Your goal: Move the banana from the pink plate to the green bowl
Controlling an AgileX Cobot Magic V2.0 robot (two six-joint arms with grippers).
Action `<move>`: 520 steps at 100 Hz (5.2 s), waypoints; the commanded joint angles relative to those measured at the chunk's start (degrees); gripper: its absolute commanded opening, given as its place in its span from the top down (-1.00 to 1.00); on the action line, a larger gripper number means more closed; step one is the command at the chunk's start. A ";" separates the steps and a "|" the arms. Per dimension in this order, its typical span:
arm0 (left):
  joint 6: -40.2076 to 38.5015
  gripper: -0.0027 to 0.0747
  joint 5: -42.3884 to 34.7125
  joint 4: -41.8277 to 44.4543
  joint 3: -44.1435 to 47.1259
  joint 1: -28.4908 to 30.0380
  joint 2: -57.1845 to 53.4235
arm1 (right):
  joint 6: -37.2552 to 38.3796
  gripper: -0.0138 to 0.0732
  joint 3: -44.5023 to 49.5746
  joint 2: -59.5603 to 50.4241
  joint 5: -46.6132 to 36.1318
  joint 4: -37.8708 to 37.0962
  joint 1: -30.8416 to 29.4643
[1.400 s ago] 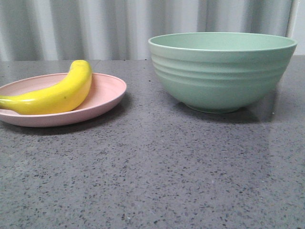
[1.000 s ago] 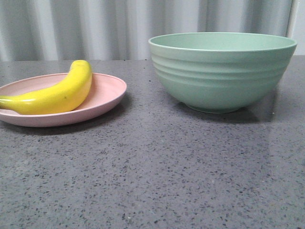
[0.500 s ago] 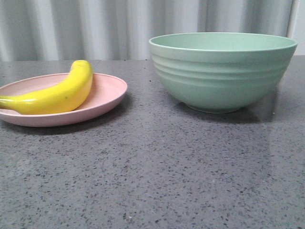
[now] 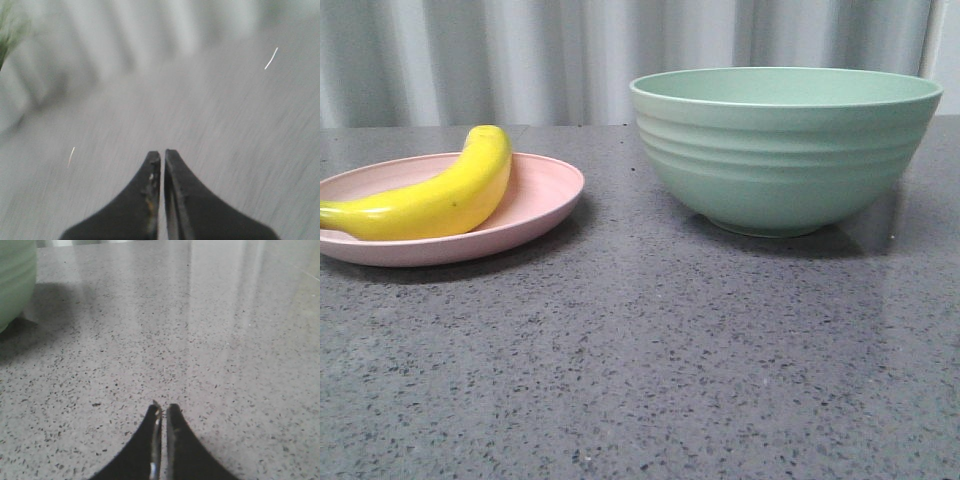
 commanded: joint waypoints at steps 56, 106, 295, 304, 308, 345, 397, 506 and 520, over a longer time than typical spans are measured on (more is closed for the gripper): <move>-0.51 0.98 -35.35 4.45 1.42 -0.28 -0.51 | -0.33 0.85 1.50 -1.04 -1.06 -0.59 -0.28; -0.51 0.98 -12.55 -41.45 1.50 -4.09 1.18 | -0.33 0.85 1.50 -1.04 -1.06 -0.59 -0.28; -0.51 0.98 11.48 -30.73 1.50 -20.28 -1.88 | -0.33 0.85 1.50 -1.04 -1.06 -0.59 -0.28; -0.51 0.98 11.48 -30.73 1.50 -20.28 -1.88 | -0.33 0.85 1.50 -1.04 -1.06 -0.59 -0.28; -0.51 0.98 11.48 -29.76 1.50 -20.28 -1.88 | -0.33 0.85 1.50 -1.04 -1.06 -0.79 -0.28; -0.51 0.98 -1.83 -25.43 1.50 -20.28 -1.88 | -0.33 0.85 1.50 -1.04 -12.21 -1.97 -0.28; -0.51 0.98 -9.60 -25.43 -8.02 -20.18 0.25 | 0.70 0.85 -4.83 -0.45 -15.87 -0.66 -0.28; -0.26 -0.21 -1.22 -23.54 -28.65 -28.20 31.61 | 0.70 0.85 -24.74 19.16 8.78 2.53 -0.28; -0.26 -0.22 0.40 -20.13 -31.30 -35.09 37.23 | 0.70 0.85 -24.74 19.16 8.78 2.17 -0.28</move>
